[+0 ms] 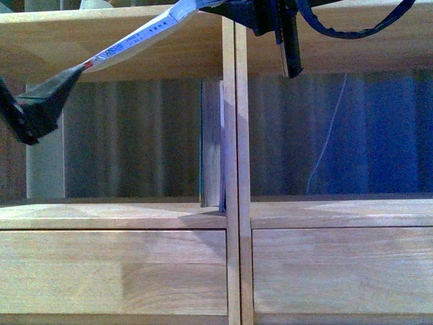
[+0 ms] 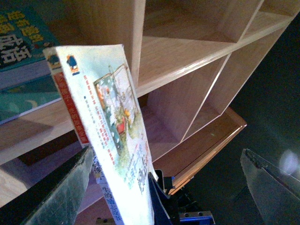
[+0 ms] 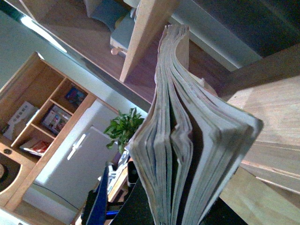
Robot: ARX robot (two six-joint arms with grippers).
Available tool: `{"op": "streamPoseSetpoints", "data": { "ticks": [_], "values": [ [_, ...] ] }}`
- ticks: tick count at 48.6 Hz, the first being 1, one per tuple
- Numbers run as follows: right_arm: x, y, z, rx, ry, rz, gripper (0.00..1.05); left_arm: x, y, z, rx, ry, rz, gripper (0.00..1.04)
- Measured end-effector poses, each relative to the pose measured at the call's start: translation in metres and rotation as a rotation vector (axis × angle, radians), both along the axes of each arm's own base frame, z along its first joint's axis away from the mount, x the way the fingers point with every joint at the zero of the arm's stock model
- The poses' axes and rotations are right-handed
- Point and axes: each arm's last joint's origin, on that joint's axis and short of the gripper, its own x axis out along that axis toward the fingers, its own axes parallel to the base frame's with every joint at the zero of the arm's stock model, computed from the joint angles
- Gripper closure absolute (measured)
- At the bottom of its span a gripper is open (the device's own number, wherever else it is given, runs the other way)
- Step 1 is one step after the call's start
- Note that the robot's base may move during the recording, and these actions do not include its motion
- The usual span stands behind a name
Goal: Organize books on shelf
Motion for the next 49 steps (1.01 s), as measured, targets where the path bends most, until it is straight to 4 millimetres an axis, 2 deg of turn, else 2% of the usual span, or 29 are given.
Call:
{"op": "streamPoseSetpoints", "data": {
  "ticks": [11,17,37,42,49],
  "values": [
    [0.000,0.000,0.000,0.000,0.000,0.000,0.97,0.029,-0.022,-0.013,0.030,0.113,-0.027,0.07],
    [0.000,0.000,0.000,0.000,0.000,0.000,0.97,0.040,-0.031,-0.013,0.056,0.125,-0.028,0.07],
    [0.000,0.000,0.000,0.000,0.000,0.000,0.97,0.039,-0.059,0.018,0.127,0.005,-0.047,0.08],
    [0.000,0.000,0.000,0.000,0.000,0.000,0.97,0.040,-0.060,0.020,0.133,0.008,-0.036,0.21],
    [0.000,0.000,0.000,0.000,0.000,0.000,0.97,0.040,-0.060,0.020,0.139,-0.001,-0.021,0.47]
  ]
}}
